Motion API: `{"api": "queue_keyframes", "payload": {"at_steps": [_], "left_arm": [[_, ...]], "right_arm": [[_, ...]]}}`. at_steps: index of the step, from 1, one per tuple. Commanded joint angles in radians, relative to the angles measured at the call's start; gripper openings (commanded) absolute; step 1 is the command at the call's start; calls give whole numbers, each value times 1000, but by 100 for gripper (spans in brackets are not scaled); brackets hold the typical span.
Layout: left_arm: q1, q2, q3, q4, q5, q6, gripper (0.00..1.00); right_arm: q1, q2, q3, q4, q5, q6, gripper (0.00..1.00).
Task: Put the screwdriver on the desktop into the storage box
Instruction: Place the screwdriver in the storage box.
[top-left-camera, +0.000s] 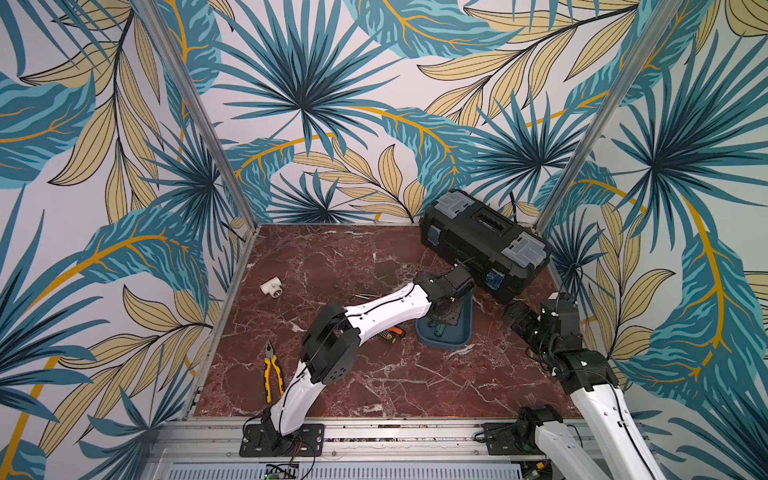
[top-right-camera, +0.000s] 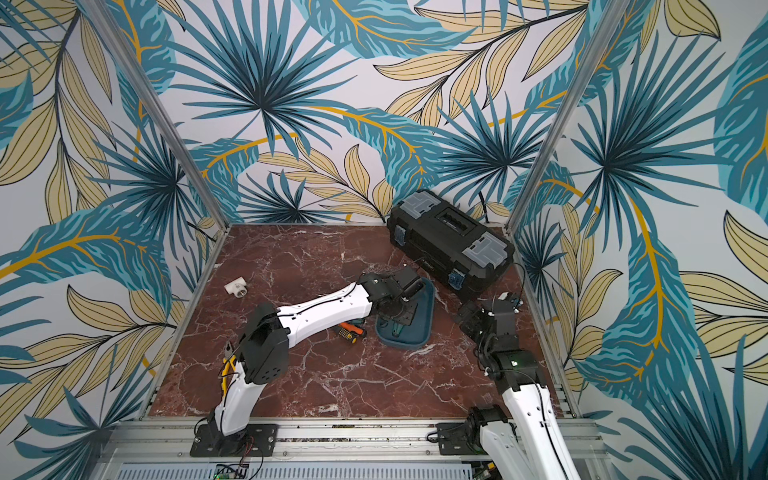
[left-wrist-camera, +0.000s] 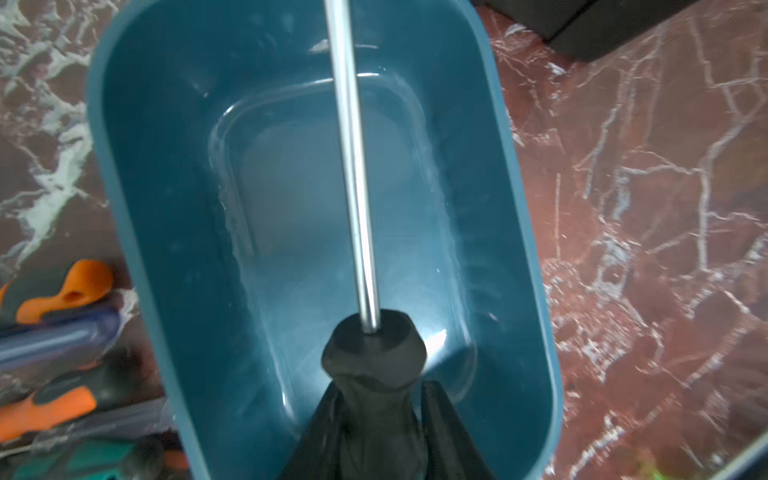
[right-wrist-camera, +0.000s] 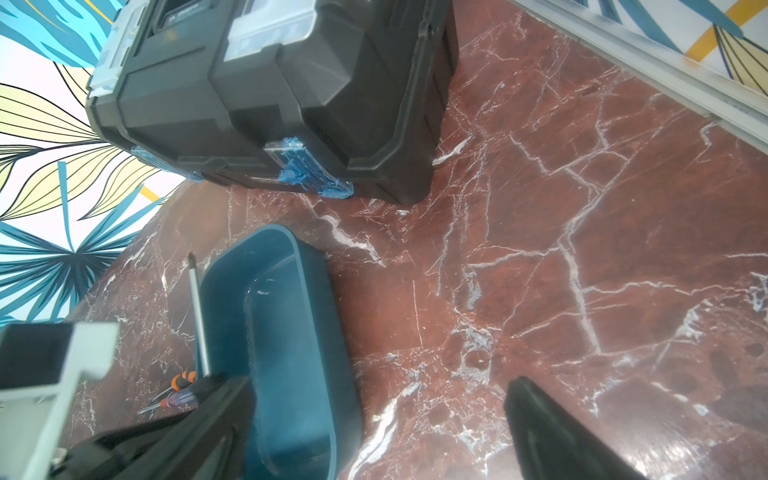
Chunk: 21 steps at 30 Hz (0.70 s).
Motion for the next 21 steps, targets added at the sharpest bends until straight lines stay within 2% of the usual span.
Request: {"api": "queue_keyframes", "payload": {"at_steps": [1, 5, 14, 16, 21], "left_arm": [[-3, 34, 94, -2, -93, 40, 19], [-3, 122, 180, -95, -137, 32, 26], [-2, 139, 128, -49, -121, -37, 32], [-1, 143, 128, -36, -114, -43, 35], [0, 141, 146, -7, -103, -25, 53]], "right_arm": [[2, 1, -28, -29, 3, 28, 99], [2, 27, -25, -30, -3, 41, 98], [2, 59, 50, -31, 19, -37, 97], [2, 63, 64, -31, 22, -47, 97], [2, 78, 102, -47, 10, -65, 97]]}}
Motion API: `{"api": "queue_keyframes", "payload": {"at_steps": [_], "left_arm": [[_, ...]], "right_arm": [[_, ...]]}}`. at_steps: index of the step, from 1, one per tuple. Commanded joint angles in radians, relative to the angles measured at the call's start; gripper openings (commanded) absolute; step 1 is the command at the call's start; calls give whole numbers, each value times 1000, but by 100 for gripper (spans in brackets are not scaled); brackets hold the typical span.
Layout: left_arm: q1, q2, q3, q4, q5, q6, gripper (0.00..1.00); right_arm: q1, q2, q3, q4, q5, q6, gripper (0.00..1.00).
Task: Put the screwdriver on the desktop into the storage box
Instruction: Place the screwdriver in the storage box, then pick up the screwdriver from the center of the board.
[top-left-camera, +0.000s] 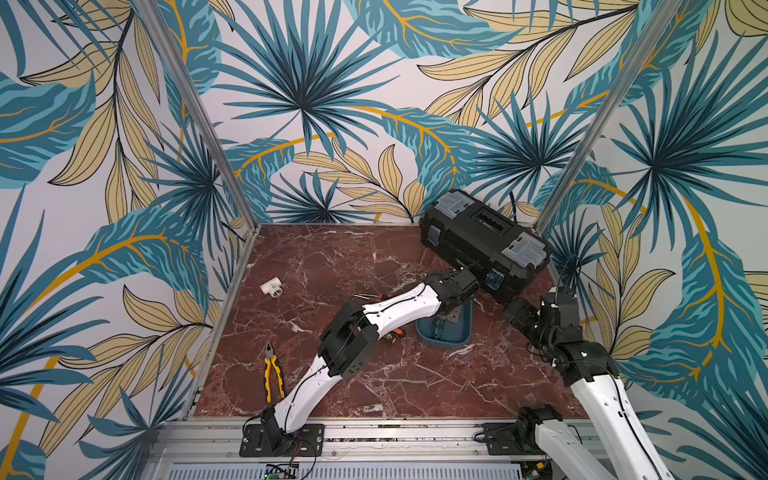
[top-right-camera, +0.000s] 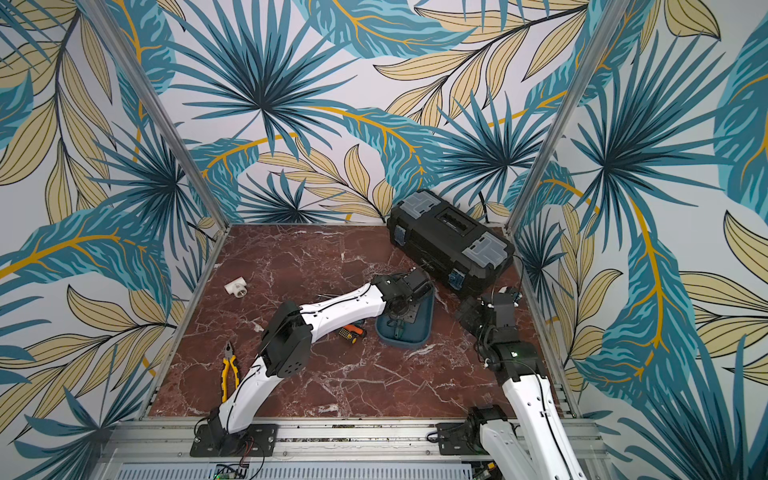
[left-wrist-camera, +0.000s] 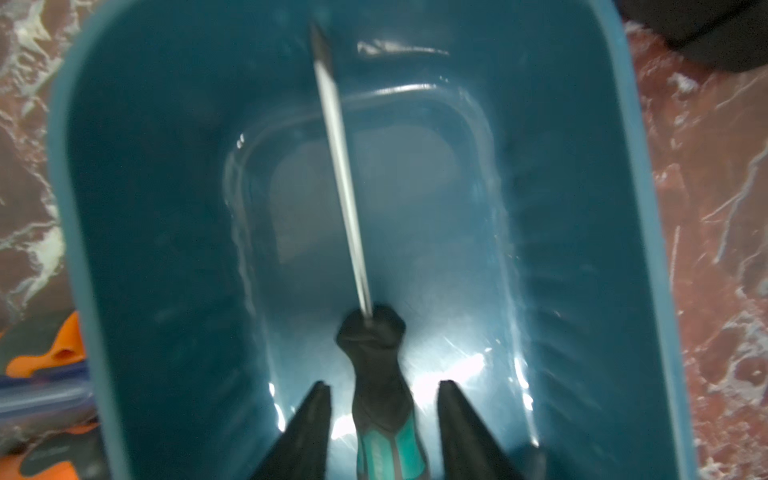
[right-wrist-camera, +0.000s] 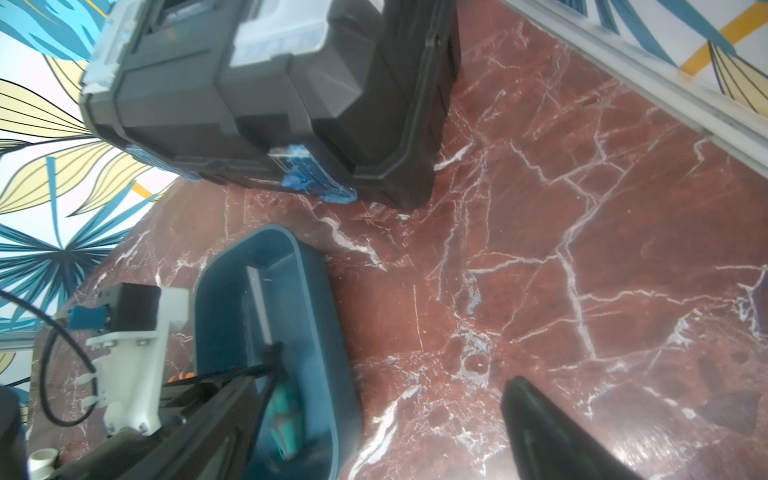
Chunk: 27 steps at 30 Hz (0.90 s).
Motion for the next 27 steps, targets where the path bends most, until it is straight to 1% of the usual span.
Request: {"api": "queue_keyframes", "payload": {"at_steps": [1, 4, 6, 9, 12, 15, 18, 21, 23, 25, 27], "left_arm": [[0, -8, 22, 24, -12, 2, 56], [7, -31, 42, 6, -29, 3, 58], [11, -89, 19, 36, -57, -5, 58], [19, -256, -121, 186, -124, -8, 59], [56, -438, -328, 349, -210, -56, 59], [136, -608, -527, 416, -245, -135, 59], [225, -752, -700, 397, -271, -220, 59], [302, -884, -859, 354, -294, -304, 59], [347, -966, -953, 289, -316, -388, 58], [379, -1049, -1042, 222, -349, -482, 57], [395, -1130, -1127, 193, -377, -559, 56]], "right_arm": [[2, 5, 35, -33, 4, -40, 97], [2, -3, 70, -58, 22, -93, 96], [3, 1, 95, -64, 16, -132, 94], [22, 28, 131, -55, -29, -176, 92], [82, 79, 172, -38, -45, -214, 90], [212, 155, 219, -5, -21, -301, 89], [370, 274, 289, 10, -15, -416, 89], [510, 430, 383, 0, -39, -505, 87], [591, 548, 457, -15, -66, -531, 86], [650, 656, 512, -14, -89, -521, 87], [696, 764, 559, -4, -122, -516, 84]]}}
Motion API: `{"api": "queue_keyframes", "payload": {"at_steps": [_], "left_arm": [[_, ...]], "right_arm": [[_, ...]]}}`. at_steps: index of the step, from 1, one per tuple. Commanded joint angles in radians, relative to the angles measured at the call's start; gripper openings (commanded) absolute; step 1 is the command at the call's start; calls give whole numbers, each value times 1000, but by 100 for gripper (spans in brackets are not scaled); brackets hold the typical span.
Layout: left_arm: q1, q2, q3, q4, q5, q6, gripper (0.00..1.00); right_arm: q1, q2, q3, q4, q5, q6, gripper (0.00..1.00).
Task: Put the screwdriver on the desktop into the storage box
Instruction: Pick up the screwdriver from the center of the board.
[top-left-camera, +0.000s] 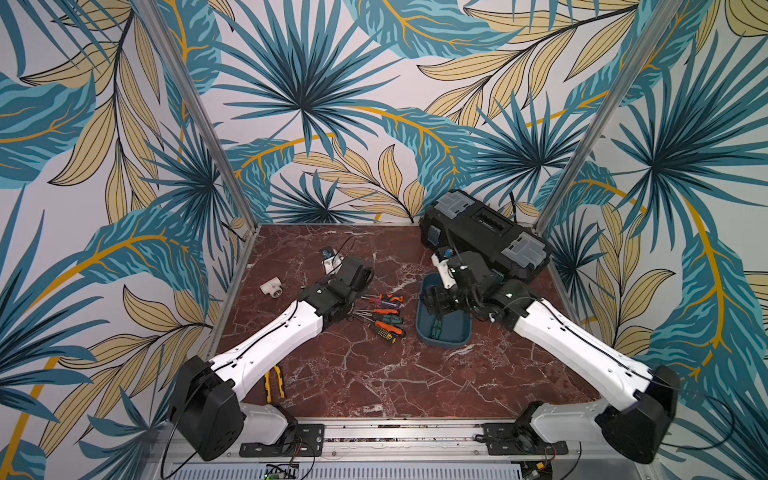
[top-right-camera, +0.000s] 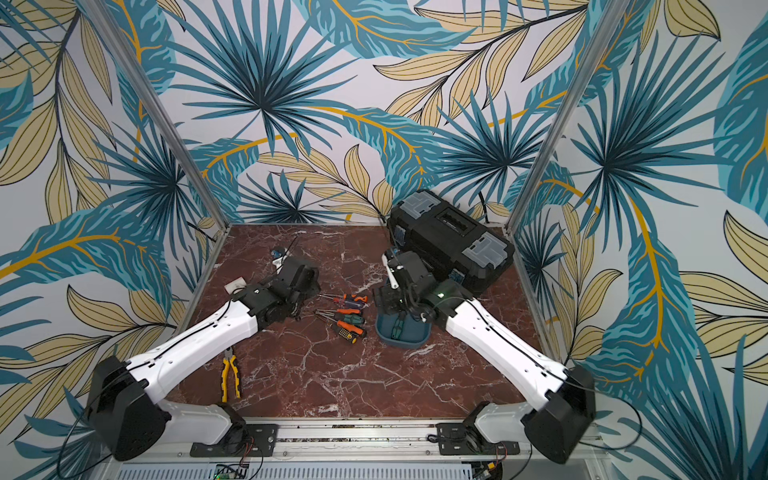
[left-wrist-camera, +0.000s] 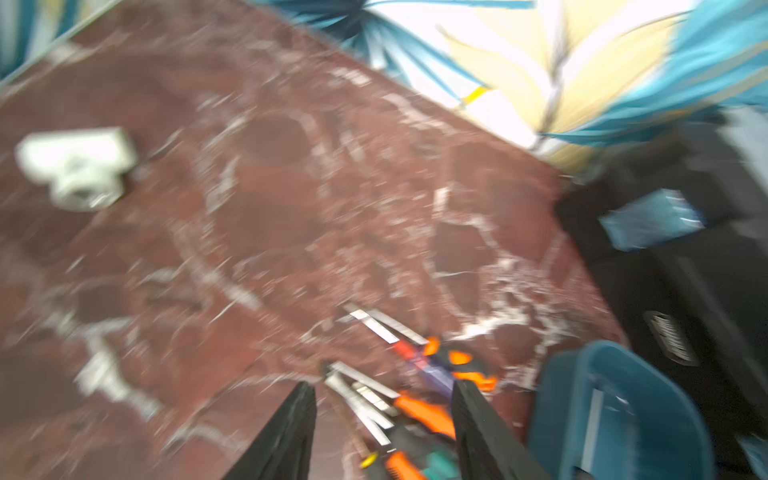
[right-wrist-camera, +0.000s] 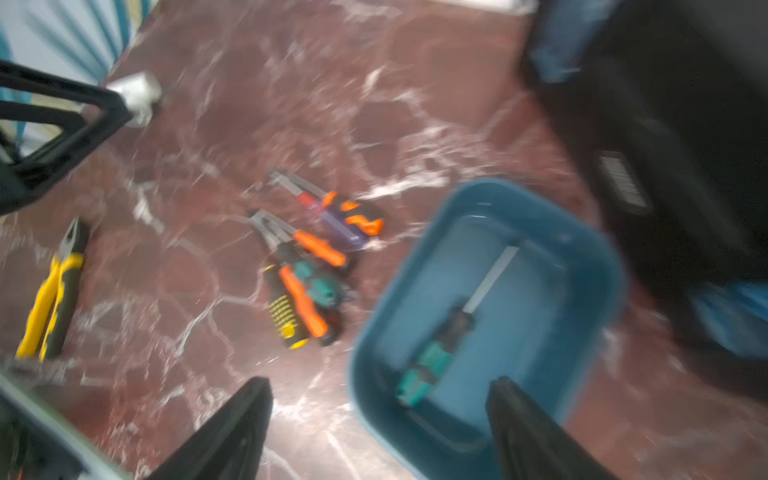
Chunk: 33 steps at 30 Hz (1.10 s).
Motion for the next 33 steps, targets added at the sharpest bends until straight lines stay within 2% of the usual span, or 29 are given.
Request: {"api": "queue_keyframes", "payload": {"at_steps": [1, 5, 10, 15, 18, 28, 33], "left_arm": [[25, -141, -129, -103, -79, -188, 56], [51, -241, -221, -145, -87, -262, 56], [64, -286, -246, -196, -89, -288, 56], [67, -295, -258, -204, -80, -284, 56], [67, -296, -265, -212, -79, -293, 56], [68, -296, -265, -215, -92, -299, 56], [68, -299, -264, -217, -100, -296, 56]], "right_arm": [[69, 150, 62, -9, -69, -41, 81], [136, 325, 148, -9, -88, -38, 73], [143, 446, 237, -16, -63, -125, 66], [137, 527, 313, -73, -29, -264, 66], [123, 573, 345, -108, -21, -305, 62], [70, 651, 390, -157, -60, -340, 54], [68, 687, 418, -174, -88, -368, 53]]}}
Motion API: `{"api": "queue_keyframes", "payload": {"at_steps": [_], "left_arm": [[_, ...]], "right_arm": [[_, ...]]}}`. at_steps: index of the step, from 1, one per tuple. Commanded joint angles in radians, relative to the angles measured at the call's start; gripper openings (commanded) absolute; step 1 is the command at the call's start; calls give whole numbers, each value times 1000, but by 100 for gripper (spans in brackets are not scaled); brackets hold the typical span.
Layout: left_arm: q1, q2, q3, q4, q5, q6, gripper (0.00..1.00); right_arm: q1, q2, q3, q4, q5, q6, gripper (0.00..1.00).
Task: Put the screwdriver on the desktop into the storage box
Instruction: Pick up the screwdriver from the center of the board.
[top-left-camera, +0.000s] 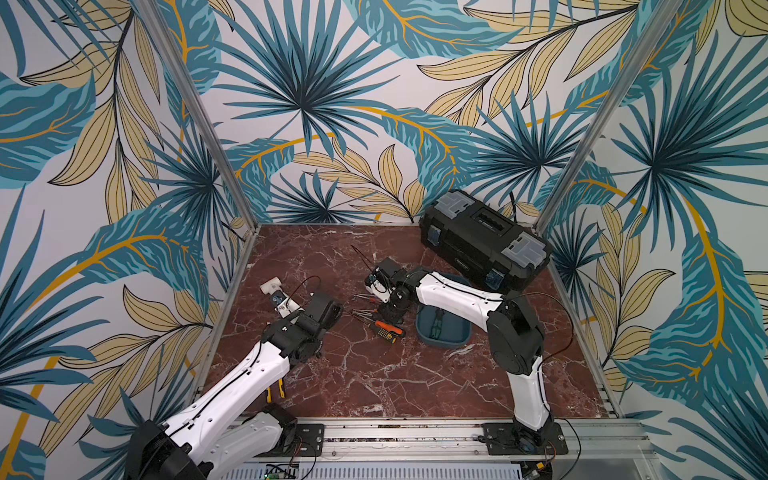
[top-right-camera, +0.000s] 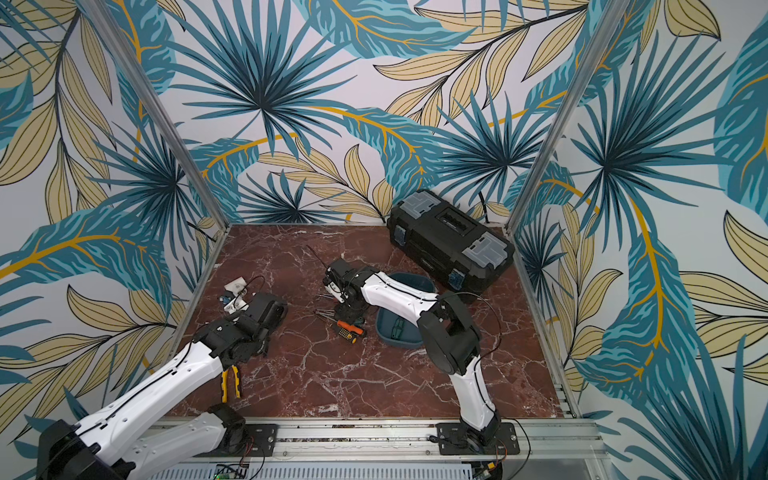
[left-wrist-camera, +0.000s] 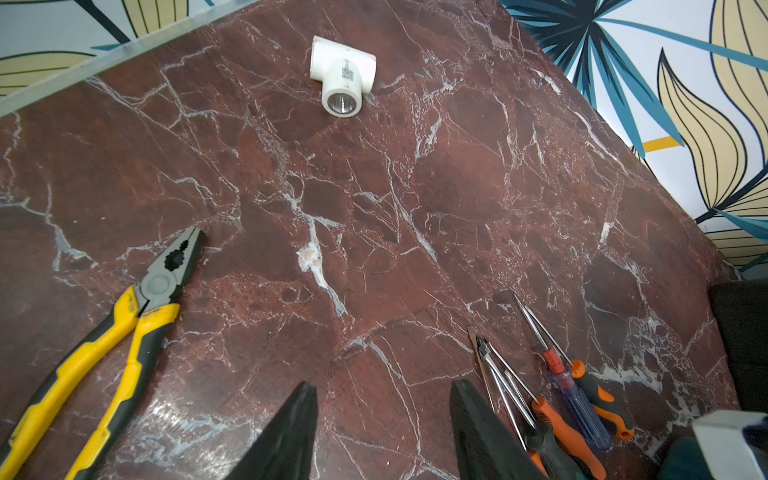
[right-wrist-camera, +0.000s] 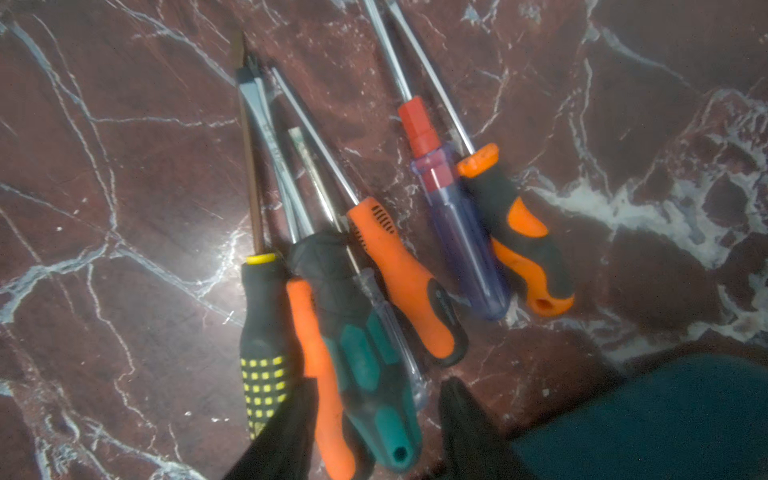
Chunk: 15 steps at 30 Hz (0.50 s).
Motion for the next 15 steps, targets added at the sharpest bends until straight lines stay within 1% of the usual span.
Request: {"api": "queue_keyframes", "payload": {"at_steps": [1, 6, 15], "left_arm": [[6, -13, -21, -17, -27, -4, 56], [7, -16, -22, -22, -12, -3, 56], [7, -28, -19, -17, -7, 17, 56]], "right_arm": [[3, 32, 28, -40, -26, -35, 53], [3, 73, 65, -66, -45, -59, 53], [3, 108, 73, -88, -47, -91, 47]]}}
